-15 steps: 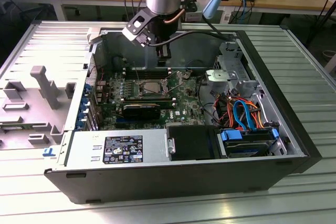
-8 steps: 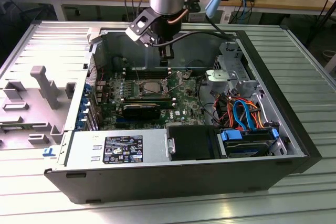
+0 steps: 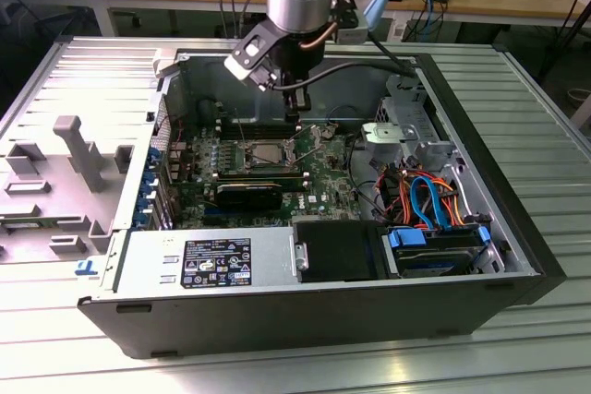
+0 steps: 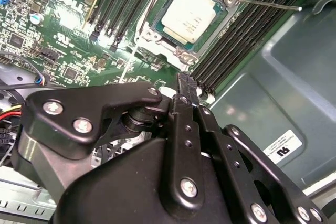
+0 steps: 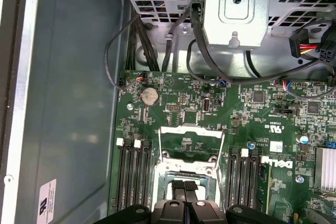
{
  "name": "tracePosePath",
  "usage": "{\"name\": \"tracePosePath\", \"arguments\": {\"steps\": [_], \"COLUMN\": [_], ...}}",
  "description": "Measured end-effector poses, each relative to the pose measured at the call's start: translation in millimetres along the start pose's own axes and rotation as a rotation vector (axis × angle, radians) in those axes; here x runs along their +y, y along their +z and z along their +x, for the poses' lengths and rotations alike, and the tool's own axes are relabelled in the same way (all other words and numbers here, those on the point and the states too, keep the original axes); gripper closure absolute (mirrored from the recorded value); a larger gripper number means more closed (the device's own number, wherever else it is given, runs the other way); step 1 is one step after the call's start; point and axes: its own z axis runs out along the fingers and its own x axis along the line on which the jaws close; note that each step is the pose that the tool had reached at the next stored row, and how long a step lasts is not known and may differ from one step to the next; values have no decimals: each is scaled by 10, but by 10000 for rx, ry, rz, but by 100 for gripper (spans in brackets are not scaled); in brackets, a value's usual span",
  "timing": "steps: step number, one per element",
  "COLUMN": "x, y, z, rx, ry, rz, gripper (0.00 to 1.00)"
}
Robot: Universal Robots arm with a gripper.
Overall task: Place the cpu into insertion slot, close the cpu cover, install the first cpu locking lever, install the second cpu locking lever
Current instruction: 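Close the cpu cover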
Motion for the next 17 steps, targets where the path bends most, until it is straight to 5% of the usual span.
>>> {"name": "tracePosePath", "arguments": {"steps": [17], "x": [25], "y": [13], "z": [-65], "rx": [0], "ry": [1], "rz": [7], "gripper": [89]}}
